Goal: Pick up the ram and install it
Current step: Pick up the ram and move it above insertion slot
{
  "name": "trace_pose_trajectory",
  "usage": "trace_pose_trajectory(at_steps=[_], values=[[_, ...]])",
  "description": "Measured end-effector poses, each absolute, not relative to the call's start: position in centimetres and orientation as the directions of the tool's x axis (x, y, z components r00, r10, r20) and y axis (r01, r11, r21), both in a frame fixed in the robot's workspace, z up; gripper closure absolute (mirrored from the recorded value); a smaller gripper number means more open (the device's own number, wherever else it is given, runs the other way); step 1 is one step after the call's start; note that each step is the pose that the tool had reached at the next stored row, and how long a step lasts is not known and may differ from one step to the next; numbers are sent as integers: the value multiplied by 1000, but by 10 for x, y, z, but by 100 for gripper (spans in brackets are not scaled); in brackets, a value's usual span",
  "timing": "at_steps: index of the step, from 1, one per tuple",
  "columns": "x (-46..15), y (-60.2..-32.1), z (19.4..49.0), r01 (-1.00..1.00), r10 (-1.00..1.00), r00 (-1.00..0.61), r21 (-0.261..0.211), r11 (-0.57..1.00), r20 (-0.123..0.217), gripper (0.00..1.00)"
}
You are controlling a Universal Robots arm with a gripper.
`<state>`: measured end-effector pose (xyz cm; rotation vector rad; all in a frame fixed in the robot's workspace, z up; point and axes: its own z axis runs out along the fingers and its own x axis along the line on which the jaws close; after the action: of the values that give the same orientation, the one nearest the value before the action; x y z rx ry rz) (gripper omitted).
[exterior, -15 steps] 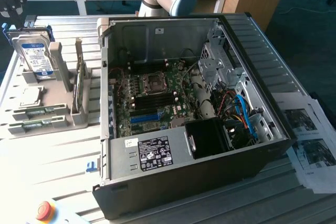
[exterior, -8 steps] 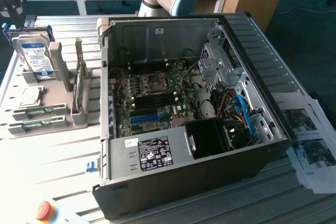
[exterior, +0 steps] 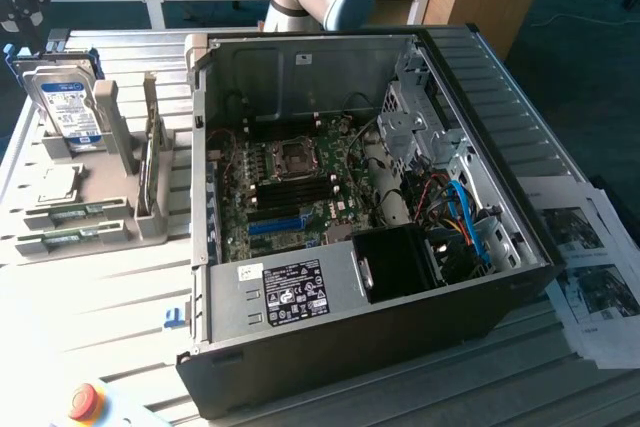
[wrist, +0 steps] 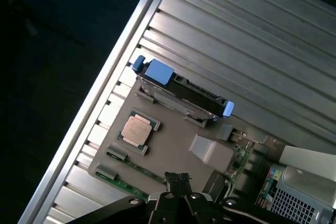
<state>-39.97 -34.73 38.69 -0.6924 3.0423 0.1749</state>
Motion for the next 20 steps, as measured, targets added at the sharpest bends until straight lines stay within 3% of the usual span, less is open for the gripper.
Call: trace_pose_trajectory(at_steps=[20], values=[[-400, -347, 387, -647, -646, -761, 122, 753, -51, 90]])
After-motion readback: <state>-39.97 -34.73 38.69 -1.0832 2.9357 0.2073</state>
